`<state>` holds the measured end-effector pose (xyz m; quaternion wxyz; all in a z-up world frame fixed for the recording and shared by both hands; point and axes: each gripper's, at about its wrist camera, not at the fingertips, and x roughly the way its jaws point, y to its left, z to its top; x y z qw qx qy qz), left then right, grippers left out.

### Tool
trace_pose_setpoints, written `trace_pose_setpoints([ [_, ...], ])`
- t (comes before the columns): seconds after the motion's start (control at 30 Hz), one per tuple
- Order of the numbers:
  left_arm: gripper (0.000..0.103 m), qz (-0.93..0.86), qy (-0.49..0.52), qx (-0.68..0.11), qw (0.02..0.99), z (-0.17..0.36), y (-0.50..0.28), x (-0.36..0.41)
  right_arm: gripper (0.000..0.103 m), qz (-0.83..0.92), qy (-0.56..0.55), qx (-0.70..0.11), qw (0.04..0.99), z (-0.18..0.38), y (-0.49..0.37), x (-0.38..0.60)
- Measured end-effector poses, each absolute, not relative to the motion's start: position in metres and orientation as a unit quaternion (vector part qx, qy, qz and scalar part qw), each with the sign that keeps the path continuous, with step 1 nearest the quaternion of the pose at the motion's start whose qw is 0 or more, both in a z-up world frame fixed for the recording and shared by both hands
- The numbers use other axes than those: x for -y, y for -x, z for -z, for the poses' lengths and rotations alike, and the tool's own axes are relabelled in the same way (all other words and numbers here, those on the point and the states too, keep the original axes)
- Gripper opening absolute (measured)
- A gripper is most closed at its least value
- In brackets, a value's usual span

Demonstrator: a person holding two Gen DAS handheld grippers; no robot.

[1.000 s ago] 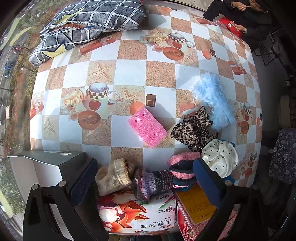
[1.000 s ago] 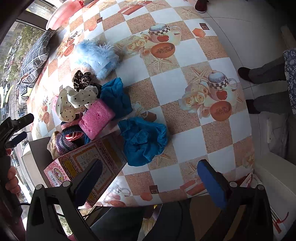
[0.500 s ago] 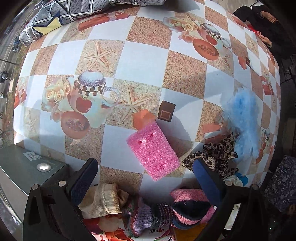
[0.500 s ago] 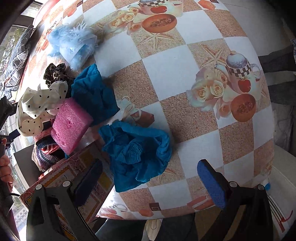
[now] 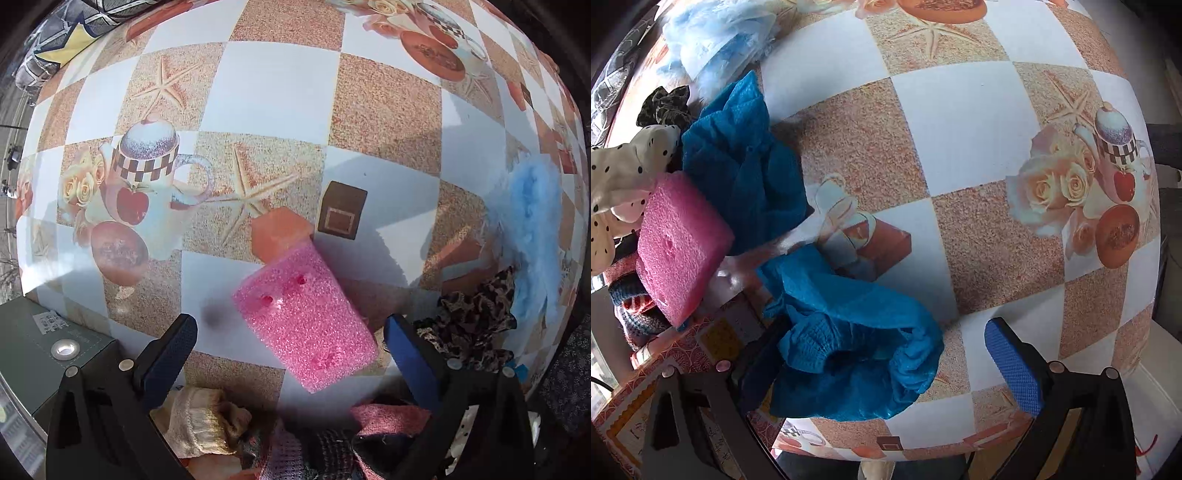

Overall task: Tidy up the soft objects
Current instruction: 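Grasp the pink foam sponge with the left gripper while the right gripper grasps the blue cloth, then carry the pink sponge and blue cloth over the open white box with both grippers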

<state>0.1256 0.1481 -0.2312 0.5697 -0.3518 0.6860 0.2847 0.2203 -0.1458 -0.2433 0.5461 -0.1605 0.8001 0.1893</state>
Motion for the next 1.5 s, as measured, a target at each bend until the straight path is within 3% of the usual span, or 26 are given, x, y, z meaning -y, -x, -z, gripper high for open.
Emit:
trace_pose_setpoints([
  [0.17, 0.093, -0.28, 0.348, -0.69, 0.57, 0.248, -0.136, -0.141, 0.103, -0.189, 0.171, -0.799, 0.545, 0.25, -0.215, 0.142],
  [0.23, 0.086, -0.27, 0.345, -0.69, 0.576, 0.25, -0.137, -0.14, 0.103, -0.187, 0.173, -0.801, 0.542, 0.25, -0.21, 0.139],
  [0.3, 0.063, -0.267, 0.337, -0.689, 0.583, 0.243, -0.139, -0.139, 0.103, -0.187, 0.169, -0.803, 0.54, 0.254, -0.203, 0.142],
  [0.4, 0.062, -0.268, 0.296, -0.691, 0.602, 0.235, -0.141, -0.137, 0.098, -0.198, 0.164, -0.803, 0.538, 0.249, -0.197, 0.154],
  [0.47, 0.061, -0.268, 0.279, -0.689, 0.613, 0.23, -0.144, -0.14, 0.091, -0.207, 0.168, -0.798, 0.54, 0.246, -0.194, 0.155],
  [0.57, 0.061, -0.271, 0.275, -0.682, 0.621, 0.216, -0.146, -0.14, 0.072, -0.221, 0.181, -0.786, 0.548, 0.237, -0.19, 0.155],
  [0.63, 0.061, -0.277, 0.264, -0.68, 0.626, 0.2, -0.146, -0.134, 0.04, -0.24, 0.174, -0.779, 0.552, 0.229, -0.191, 0.155],
  [0.67, 0.061, -0.279, 0.256, -0.677, 0.631, 0.194, -0.144, -0.135, 0.037, -0.245, 0.165, -0.782, 0.549, 0.228, -0.191, 0.155],
  [1.03, 0.061, -0.278, 0.165, -0.649, 0.688, 0.084, -0.138, -0.075, 0.034, -0.245, 0.098, -0.773, 0.577, 0.192, -0.21, 0.18],
  [1.5, 0.061, -0.232, 0.132, -0.607, 0.749, 0.051, -0.141, -0.043, 0.035, -0.248, 0.069, -0.739, 0.623, 0.125, -0.243, 0.205],
])
